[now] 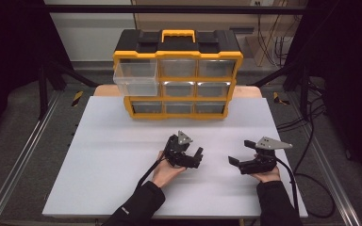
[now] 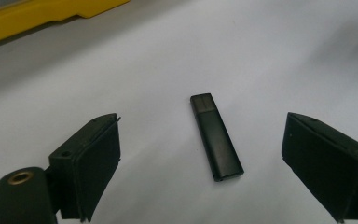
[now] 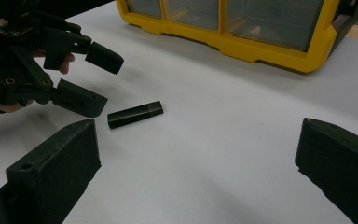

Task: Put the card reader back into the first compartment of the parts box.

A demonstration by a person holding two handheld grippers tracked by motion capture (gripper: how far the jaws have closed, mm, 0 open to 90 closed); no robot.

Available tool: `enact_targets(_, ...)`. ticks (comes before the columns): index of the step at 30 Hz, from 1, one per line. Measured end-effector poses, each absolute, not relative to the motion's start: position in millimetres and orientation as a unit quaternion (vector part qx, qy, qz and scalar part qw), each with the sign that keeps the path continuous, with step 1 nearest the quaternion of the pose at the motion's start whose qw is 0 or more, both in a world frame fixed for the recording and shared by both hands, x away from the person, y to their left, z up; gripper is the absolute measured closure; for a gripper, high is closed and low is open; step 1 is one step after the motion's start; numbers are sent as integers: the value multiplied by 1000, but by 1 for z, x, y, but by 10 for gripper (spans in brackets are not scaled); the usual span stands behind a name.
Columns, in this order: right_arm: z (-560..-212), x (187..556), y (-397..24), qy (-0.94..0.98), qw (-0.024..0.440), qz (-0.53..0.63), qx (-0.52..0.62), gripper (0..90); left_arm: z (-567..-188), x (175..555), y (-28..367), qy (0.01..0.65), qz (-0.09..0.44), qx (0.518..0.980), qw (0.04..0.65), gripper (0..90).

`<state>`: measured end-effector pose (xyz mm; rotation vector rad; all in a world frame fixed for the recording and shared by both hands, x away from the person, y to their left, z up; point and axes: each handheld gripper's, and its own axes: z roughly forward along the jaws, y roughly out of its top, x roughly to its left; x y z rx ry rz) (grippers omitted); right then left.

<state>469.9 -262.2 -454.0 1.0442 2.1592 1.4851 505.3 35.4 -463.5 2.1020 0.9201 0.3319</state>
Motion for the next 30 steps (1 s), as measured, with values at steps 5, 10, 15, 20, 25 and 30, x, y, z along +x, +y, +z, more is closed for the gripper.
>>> enact_targets(5,-454,470,-263,755,160,521,365,1,-468,506,33,366,126,835,392,176)
enact_targets(10,-454,470,-262,755,160,521,365,1,-469,507,32,369,118,834,393,265)
enact_targets(15,-454,470,-262,755,160,521,365,1,-471,507,31,366,112,839,386,355)
enact_targets(20,-454,470,-262,755,160,521,365,1,-474,506,27,361,109,846,377,431)
enact_targets(25,-453,470,-262,754,160,521,365,1,-475,505,25,360,111,849,371,487)
enact_targets(30,-453,470,-262,754,160,522,365,1,-474,505,24,355,113,850,371,551)
